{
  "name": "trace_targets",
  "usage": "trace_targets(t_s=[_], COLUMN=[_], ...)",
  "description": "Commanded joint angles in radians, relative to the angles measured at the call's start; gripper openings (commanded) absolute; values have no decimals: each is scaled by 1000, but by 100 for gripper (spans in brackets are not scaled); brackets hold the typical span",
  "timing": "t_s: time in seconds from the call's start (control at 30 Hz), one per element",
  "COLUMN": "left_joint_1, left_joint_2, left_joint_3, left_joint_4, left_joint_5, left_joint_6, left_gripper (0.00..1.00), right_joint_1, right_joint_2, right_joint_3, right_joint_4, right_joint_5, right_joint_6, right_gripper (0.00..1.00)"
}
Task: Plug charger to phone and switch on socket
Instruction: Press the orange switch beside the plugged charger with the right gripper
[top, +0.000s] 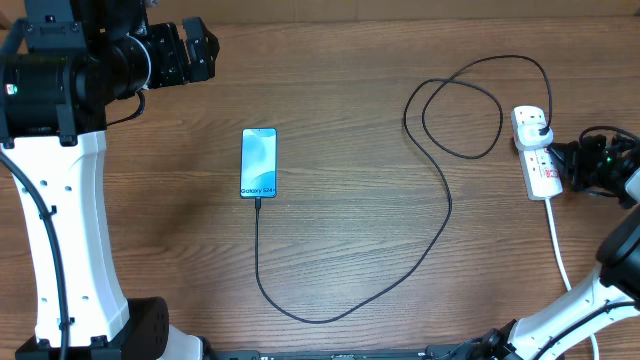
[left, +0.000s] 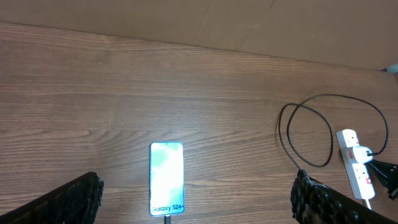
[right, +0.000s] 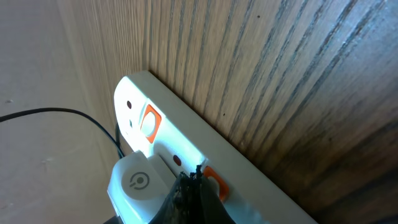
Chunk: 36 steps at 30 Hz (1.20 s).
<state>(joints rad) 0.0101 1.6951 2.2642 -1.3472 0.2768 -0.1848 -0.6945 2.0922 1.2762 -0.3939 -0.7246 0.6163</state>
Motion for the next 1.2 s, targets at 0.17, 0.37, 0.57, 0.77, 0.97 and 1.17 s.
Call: trace_targets(t_s=[0.17, 0.37, 0.57, 0.77, 0.97, 1.17], left_joint_1=[2, 2, 2, 2, 2, 2], left_joint_2=[-6, -6, -6, -6, -6, -6], left_joint_3=[3, 3, 3, 3, 3, 3], left_joint_4=[0, 0, 0, 0, 0, 0], left_joint_5=[12, 12, 12, 12, 12, 12], left_joint_6=[-3, -3, -3, -3, -3, -3], left_gripper=[100, 100, 100, 100, 100, 100], right_joint_1=[79, 79, 79, 82, 86, 80], right_joint_2=[12, 12, 12, 12, 12, 12], right_joint_3=[-11, -13, -14, -14, -14, -14], right_joint_4=[-35, -58, -73, -96, -98, -82], right_joint_5=[32, 35, 35, 35, 35, 62], right_joint_6=[-18, -18, -22, -48, -48, -44], right_gripper=[4, 4, 4, 4, 4, 4])
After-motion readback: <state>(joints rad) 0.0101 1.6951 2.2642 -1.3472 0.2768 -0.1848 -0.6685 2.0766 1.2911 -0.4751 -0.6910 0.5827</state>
